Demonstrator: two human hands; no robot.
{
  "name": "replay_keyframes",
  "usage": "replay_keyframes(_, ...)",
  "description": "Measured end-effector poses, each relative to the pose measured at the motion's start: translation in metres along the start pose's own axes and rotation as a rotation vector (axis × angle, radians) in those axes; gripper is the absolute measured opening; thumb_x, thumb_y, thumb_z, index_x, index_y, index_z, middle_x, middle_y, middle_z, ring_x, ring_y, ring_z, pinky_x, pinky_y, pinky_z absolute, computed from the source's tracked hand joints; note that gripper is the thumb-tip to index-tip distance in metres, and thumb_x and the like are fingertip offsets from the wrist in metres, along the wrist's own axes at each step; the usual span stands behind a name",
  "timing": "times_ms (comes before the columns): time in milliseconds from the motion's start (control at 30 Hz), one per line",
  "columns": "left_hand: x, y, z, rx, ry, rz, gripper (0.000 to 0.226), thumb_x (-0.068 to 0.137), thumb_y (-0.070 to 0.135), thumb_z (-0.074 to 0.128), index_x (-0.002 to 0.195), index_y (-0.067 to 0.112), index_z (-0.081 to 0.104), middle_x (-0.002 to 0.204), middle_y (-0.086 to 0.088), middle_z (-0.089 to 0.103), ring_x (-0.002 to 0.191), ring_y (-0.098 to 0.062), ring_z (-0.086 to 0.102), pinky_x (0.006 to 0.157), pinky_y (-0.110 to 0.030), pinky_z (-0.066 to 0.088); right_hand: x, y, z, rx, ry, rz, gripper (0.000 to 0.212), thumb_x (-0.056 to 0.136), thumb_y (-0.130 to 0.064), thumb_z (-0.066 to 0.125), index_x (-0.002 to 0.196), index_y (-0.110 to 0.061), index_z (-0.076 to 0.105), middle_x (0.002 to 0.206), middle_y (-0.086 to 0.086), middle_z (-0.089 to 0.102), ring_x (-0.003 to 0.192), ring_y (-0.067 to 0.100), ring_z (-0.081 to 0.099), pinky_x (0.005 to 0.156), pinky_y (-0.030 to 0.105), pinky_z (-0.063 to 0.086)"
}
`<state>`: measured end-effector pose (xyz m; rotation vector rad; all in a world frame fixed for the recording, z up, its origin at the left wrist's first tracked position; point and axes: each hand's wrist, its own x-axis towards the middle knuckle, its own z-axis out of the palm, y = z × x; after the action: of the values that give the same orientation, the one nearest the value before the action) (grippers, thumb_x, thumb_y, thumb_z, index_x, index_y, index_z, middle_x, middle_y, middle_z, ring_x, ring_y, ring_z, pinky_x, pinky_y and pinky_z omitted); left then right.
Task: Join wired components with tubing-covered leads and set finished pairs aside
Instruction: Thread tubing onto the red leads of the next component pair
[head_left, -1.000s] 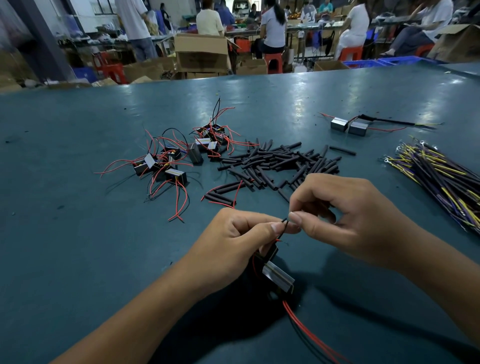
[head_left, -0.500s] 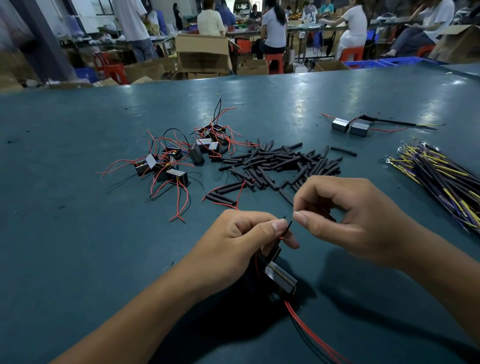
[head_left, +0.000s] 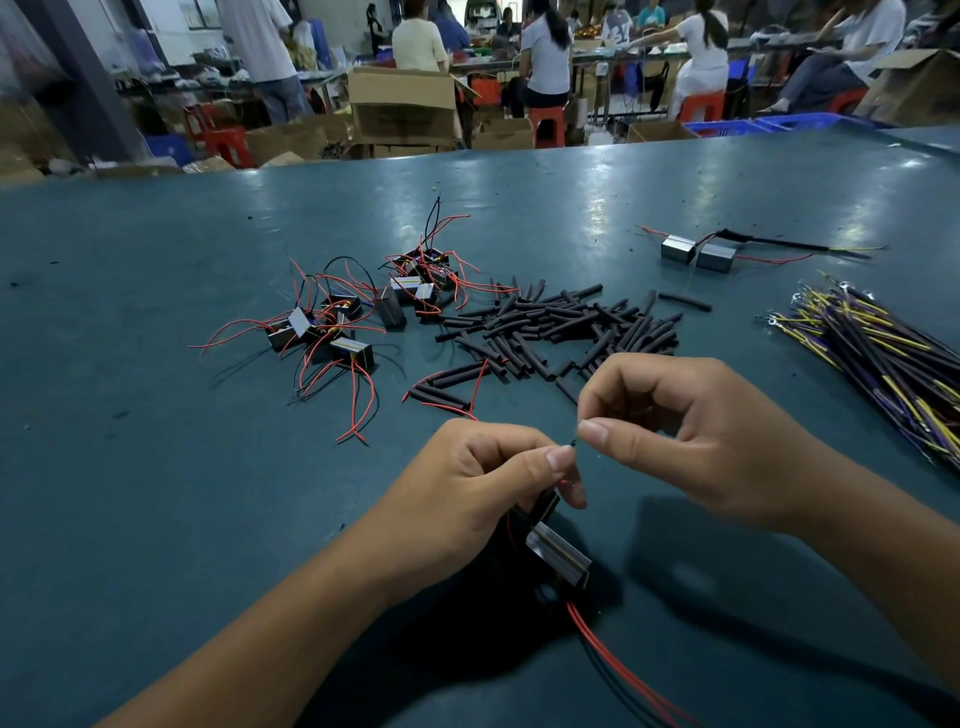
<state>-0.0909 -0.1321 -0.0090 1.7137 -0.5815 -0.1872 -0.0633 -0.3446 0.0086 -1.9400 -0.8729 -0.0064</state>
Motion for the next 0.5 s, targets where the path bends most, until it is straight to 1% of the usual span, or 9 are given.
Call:
replay_keyframes(67, 0.0001, 0.0003, 0.0005, -0.007, 0.003, -0.002, 0.032, 0.096, 0.027, 0.053, 0.074, 0.015, 0.073, 0.062, -0.003, 0.055, 0.061, -0.007, 0.043, 0.060, -0.014, 0.034, 0.0001, -0.0001, -0.0002, 0.006, 0.001, 0.007, 0.009, 0.090, -0.031, 0.065, 0.085, -0.024, 0.063, 0.072, 0.003, 0.058, 0.060, 0.024, 0.048, 0.055, 0.026, 0.041)
replay_keyframes(100, 0.0000, 0.0003, 0.0005, -0.007, 0.005, 0.002, 0.032, 0.096, 0.027, 0.053, 0.074, 0.015, 0.073, 0.062, -0.005, 0.055, 0.061, -0.007, 0.044, 0.060, -0.014, 0.035, 0.0001, -0.0003, -0.0001, 0.012, 0.001, 0.009, 0.009, 0.090, -0.031, 0.065, 0.085, -0.024, 0.063, 0.072, 0.002, 0.058, 0.060, 0.024, 0.048, 0.055, 0.026, 0.041)
replay_keyframes(200, 0.0003, -0.0004, 0.0003, -0.007, 0.015, 0.006, 0.032, 0.096, 0.027, 0.053, 0.077, 0.015, 0.075, 0.063, 0.003, 0.055, 0.061, -0.005, 0.045, 0.059, -0.012, 0.035, 0.0002, -0.0012, -0.0002, 0.003, 0.004, 0.004, 0.014, 0.089, -0.038, 0.063, 0.085, -0.024, 0.063, 0.074, 0.003, 0.059, 0.061, 0.026, 0.049, 0.055, 0.031, 0.042)
replay_keyframes(300, 0.0010, -0.0014, 0.0007, -0.129, 0.045, -0.012, 0.020, 0.094, 0.022, 0.057, 0.086, 0.011, 0.072, 0.067, 0.001, 0.053, 0.060, -0.006, 0.045, 0.058, -0.011, 0.038, 0.0011, -0.0016, -0.0020, -0.048, 0.015, -0.021, 0.014, 0.090, -0.037, 0.060, 0.086, -0.025, 0.063, 0.076, 0.001, 0.060, 0.063, 0.021, 0.054, 0.058, 0.034, 0.047)
replay_keyframes(367, 0.0012, -0.0019, 0.0013, -0.174, 0.056, -0.005, 0.012, 0.092, 0.017, 0.058, 0.087, 0.010, 0.067, 0.068, 0.002, 0.053, 0.059, -0.006, 0.045, 0.058, -0.012, 0.039, 0.0021, -0.0017, -0.0031, -0.133, 0.017, -0.077, 0.011, 0.092, -0.032, 0.060, 0.087, -0.022, 0.062, 0.079, -0.006, 0.059, 0.069, 0.015, 0.056, 0.063, 0.029, 0.047)
replay_keyframes(433, 0.0013, -0.0021, 0.0013, -0.168, 0.046, 0.008, 0.011, 0.093, 0.015, 0.058, 0.087, 0.011, 0.065, 0.067, 0.005, 0.053, 0.058, -0.006, 0.045, 0.057, -0.011, 0.038, 0.0034, -0.0018, -0.0034, -0.227, 0.021, -0.143, 0.007, 0.094, -0.023, 0.063, 0.089, -0.019, 0.062, 0.087, -0.010, 0.058, 0.080, 0.014, 0.057, 0.070, 0.024, 0.046)
replay_keyframes(500, 0.0015, -0.0018, 0.0010, -0.150, 0.032, 0.020, 0.012, 0.093, 0.015, 0.057, 0.087, 0.011, 0.066, 0.066, 0.009, 0.053, 0.058, -0.005, 0.045, 0.057, -0.010, 0.037, 0.0040, -0.0019, -0.0030, -0.261, 0.023, -0.184, 0.004, 0.093, -0.018, 0.063, 0.090, -0.017, 0.062, 0.099, -0.008, 0.060, 0.092, 0.015, 0.059, 0.077, 0.024, 0.047)
